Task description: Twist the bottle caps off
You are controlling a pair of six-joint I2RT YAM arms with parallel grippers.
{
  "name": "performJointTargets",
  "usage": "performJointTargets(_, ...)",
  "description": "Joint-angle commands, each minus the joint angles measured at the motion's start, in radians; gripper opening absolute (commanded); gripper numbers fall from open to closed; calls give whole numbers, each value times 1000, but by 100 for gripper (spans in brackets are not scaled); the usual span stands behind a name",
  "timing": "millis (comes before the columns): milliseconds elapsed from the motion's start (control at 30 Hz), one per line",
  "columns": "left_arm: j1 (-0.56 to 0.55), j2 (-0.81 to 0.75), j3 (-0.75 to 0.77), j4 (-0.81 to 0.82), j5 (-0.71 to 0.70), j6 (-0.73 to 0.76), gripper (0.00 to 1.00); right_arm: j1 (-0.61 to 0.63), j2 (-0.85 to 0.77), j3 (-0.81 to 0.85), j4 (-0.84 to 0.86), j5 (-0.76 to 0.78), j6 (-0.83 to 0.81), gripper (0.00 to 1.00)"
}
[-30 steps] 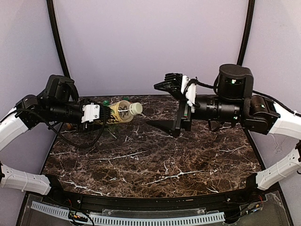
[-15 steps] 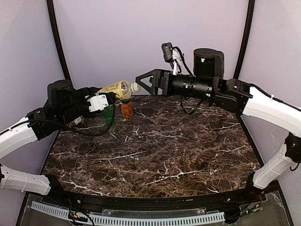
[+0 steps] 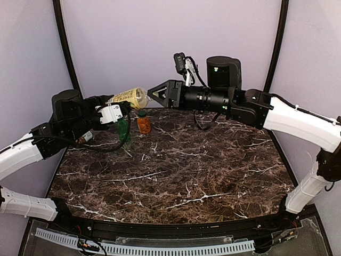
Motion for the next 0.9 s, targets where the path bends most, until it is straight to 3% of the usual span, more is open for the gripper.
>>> performJointTargets(0,-7,-23,-16,15,-5,1,15,-3,7,17,49,2,2,44)
performJointTargets(233,-8,-24,-10,1,2,-12,15,-10,17,22,49,-6,-3,38)
performJointTargets(533,-7,-25,-9,-19,13,-15,15,-22,45,38,40,-43,2,37)
performJointTargets(800,-7,-30,-5,-49,34,-30,15,-26,28,27,51,-67,-33,2)
performJointTargets(867,-7,-31,5,-98,68,-46,15,-27,18,19,52,-91,-89,0)
